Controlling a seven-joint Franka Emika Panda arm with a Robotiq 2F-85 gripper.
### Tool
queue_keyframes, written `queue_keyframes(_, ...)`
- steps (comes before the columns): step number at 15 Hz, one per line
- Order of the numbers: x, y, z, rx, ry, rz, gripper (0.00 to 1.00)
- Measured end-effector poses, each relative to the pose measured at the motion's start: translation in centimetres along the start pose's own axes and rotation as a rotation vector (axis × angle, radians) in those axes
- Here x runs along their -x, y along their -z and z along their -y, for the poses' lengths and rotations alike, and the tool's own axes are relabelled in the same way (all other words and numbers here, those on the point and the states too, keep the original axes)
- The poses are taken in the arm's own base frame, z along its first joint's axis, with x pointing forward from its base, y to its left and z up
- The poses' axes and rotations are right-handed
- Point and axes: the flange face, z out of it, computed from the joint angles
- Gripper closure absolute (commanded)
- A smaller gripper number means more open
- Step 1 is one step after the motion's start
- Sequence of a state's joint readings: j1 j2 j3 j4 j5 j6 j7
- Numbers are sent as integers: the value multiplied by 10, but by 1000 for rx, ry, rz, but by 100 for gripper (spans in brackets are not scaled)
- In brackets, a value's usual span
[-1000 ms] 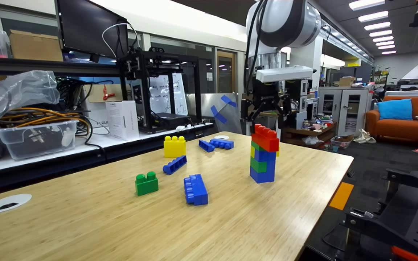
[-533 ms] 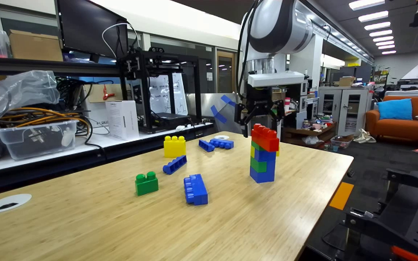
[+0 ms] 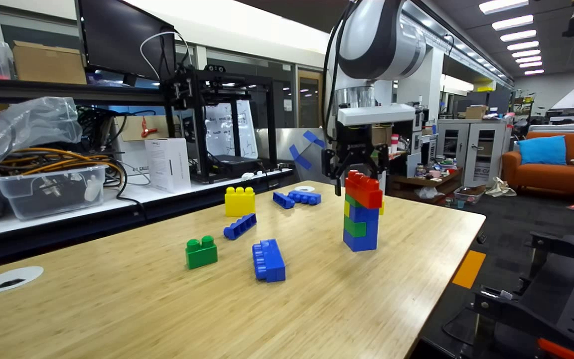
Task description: Detach the red Lego from the stack of Lego's and put it on the table
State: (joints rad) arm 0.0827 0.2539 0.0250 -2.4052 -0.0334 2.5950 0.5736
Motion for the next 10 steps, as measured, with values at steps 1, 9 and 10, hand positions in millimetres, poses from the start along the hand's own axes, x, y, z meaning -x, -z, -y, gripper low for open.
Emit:
queue_keyframes(1, 0, 0, -1, 1, -1, 0, 48)
queue_keyframes(9, -2, -1, -5, 5, -10, 1, 89)
queue_keyframes(10, -2, -1, -5, 5, -10, 1, 89)
